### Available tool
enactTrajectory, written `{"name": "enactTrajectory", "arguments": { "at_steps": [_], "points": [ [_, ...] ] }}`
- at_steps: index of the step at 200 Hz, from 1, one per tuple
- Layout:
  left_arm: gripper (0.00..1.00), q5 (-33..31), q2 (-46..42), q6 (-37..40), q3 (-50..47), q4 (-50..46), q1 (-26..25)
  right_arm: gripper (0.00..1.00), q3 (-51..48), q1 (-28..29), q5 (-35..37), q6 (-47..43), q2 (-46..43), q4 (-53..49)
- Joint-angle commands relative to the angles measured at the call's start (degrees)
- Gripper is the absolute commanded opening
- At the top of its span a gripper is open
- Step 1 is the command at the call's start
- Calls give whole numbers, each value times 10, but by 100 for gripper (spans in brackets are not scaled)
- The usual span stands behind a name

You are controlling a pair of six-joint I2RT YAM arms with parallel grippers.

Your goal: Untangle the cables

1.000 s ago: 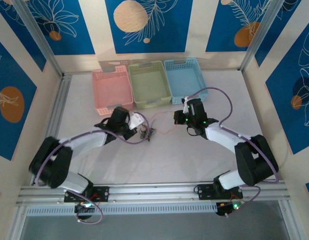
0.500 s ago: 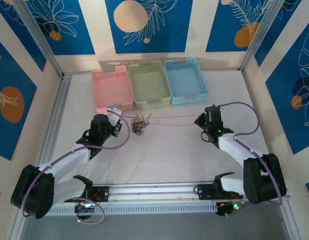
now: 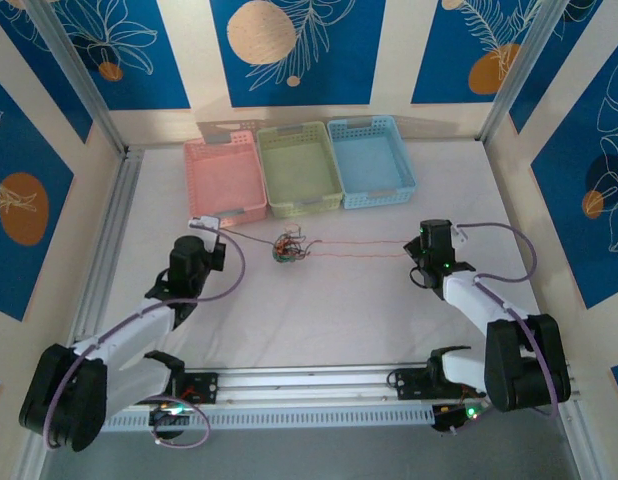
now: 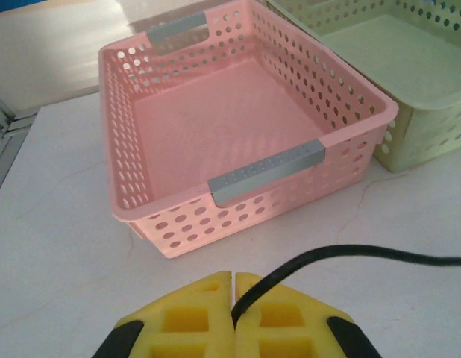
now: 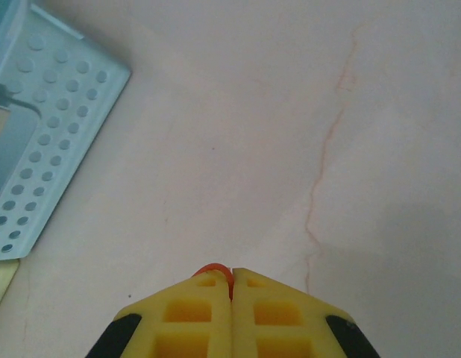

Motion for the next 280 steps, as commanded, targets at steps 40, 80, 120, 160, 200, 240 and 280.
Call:
{"name": "enactTrajectory", "arguments": {
  "at_steps": [40,80,120,160,200,240,280],
  "points": [
    [0,-124,-60,-29,-33,42,17,0,18,-14,114,110,-3,-117],
    [0,-185,-121,-51,-57,29,37,0,19,-11,133,111,-11,-125],
    [0,-210,-186,-69,-77,11,58,0,19,-16,136,118,-11,-133],
    [0,-215,-225,-77,-85,-5,71,0,16,-21,130,118,-11,-130],
    [0,-179,-220,-80,-84,-2,77,0,12,-23,96,80,-13,-96],
    [0,24,-190,-66,-87,75,77,0,9,-15,4,-27,-36,-26],
    [0,220,-131,-85,-93,179,75,36,2,-5,-71,-90,-54,26]
  ]
}}
